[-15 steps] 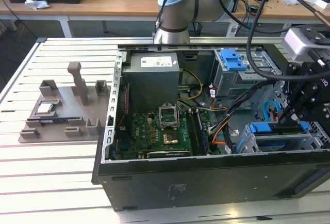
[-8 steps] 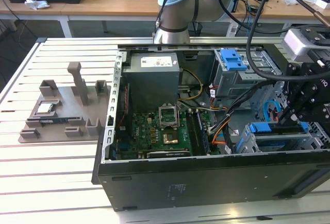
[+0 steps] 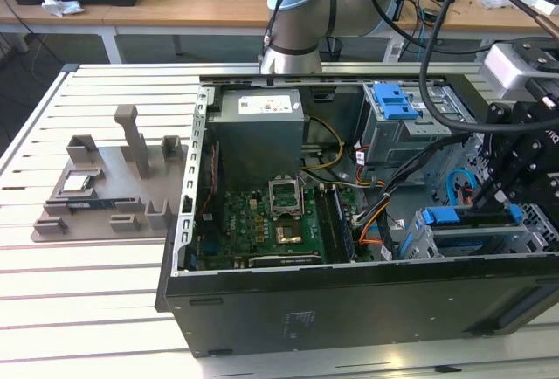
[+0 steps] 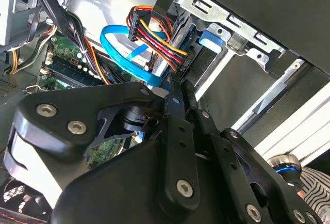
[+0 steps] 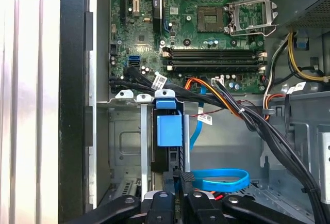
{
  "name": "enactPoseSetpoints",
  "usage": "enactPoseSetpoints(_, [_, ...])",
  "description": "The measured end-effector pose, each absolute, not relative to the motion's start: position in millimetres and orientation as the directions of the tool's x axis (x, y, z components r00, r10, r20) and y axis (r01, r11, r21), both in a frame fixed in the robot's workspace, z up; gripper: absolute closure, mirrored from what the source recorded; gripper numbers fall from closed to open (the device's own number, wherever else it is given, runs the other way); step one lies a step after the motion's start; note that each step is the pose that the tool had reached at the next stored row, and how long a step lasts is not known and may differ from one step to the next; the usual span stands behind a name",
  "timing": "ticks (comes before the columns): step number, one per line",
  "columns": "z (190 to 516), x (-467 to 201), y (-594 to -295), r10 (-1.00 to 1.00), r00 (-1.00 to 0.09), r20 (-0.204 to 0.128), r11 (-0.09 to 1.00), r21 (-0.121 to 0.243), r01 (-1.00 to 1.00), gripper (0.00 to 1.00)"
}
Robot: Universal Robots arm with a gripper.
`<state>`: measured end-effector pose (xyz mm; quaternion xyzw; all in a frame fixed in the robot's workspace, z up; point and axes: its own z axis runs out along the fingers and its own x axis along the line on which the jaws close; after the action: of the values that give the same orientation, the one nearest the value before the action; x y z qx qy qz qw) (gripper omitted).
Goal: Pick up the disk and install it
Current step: 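Insert the second disk wire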
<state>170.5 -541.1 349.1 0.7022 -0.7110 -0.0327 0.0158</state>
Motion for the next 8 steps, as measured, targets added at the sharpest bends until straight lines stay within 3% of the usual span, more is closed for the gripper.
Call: enactPoseSetpoints(8, [346.9, 170.4, -542.0, -1.0, -0.013, -0.024, 0.012, 0.069, -0.998, 0.84])
